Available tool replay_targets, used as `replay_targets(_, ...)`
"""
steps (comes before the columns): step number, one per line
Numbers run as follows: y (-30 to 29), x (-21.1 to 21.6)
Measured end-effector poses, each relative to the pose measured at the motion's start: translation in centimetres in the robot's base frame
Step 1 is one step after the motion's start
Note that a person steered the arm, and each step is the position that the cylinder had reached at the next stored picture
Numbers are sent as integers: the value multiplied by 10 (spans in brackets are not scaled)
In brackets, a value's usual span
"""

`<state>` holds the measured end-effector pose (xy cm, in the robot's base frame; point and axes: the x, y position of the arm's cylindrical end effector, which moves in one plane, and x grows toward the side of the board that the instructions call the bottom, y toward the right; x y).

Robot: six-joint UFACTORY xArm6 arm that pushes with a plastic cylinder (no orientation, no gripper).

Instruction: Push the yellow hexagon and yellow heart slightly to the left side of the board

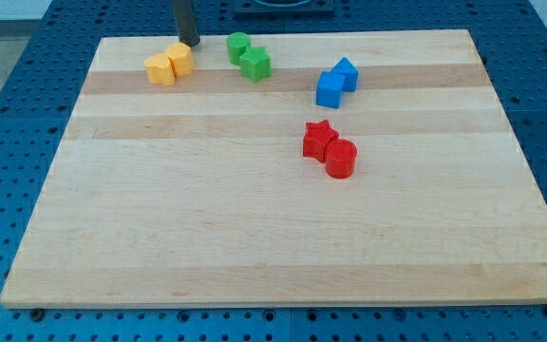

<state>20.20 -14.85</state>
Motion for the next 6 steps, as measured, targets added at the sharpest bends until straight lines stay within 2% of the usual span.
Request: replay_targets(6,-14,65)
